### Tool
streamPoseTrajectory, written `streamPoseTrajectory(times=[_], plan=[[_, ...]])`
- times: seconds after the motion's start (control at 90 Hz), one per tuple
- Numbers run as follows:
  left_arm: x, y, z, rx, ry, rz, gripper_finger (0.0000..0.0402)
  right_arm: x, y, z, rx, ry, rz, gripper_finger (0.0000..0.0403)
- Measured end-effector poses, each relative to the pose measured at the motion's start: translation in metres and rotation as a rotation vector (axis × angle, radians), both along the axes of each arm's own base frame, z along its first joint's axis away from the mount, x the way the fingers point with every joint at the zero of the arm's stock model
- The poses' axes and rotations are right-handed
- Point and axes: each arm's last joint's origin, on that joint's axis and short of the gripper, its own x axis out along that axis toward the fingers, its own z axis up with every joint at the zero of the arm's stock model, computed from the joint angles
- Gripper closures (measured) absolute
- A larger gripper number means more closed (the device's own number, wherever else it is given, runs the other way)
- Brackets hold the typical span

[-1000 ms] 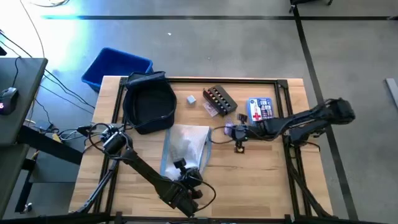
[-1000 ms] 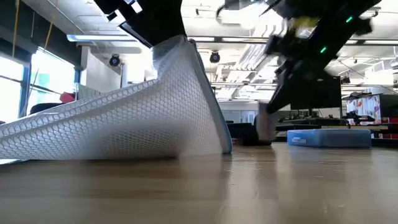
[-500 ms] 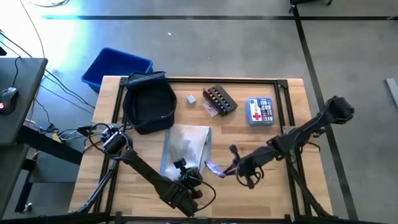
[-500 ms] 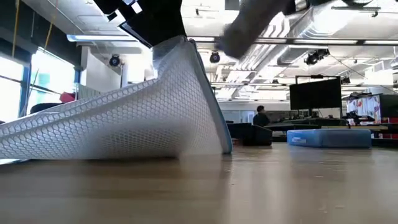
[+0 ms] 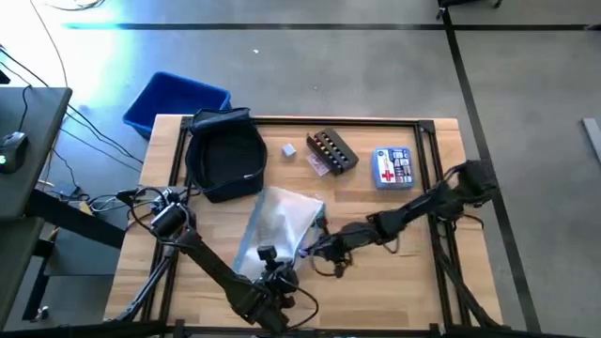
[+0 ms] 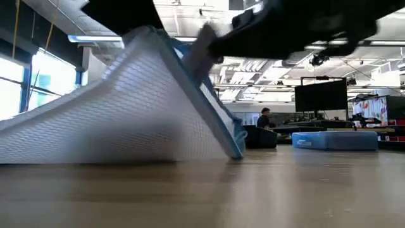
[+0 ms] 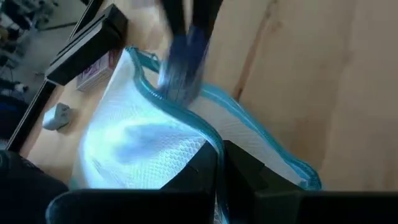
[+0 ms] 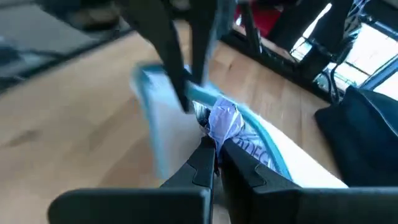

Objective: Unpack backpack
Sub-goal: Put the purple snack bar into the white zip bag, then put the white playing card box into the white zip bag

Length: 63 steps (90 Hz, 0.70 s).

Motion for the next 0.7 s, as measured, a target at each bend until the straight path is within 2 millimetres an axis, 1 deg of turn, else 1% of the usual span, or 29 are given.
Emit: streamPoseTrajectory(times=[0.189,0.267,0.356,0.478,0.567,0.7], plan=[[-0.004,-0.005,0.0,0.016,0.027,-0.038,0.0402,0.049,-0.007,-0.025,-0.058,0.064,-0.067,0.0403],[-0.007,-0.009,0.0,0.02,0.031,-0.053,0.0402,0.064,-0.015,-0.033,-0.075,0.108,-0.128,0.0402],[-0.011,-0.013,0.0,0.017,0.053,-0.077,0.0402,0.075,-0.023,-0.036,-0.036,0.147,-0.173,0.0392],[-0.014,-0.017,-0.001,0.0,0.064,-0.089,0.0402,0.077,-0.028,-0.038,0.027,0.222,-0.186,0.035],[-0.014,-0.017,-0.001,-0.007,0.068,-0.09,0.0402,0.076,-0.03,-0.04,0.036,0.252,-0.201,0.0306],[-0.014,-0.017,-0.001,-0.02,0.059,-0.077,0.0402,0.069,-0.03,-0.035,0.022,0.319,-0.18,0.0238]])
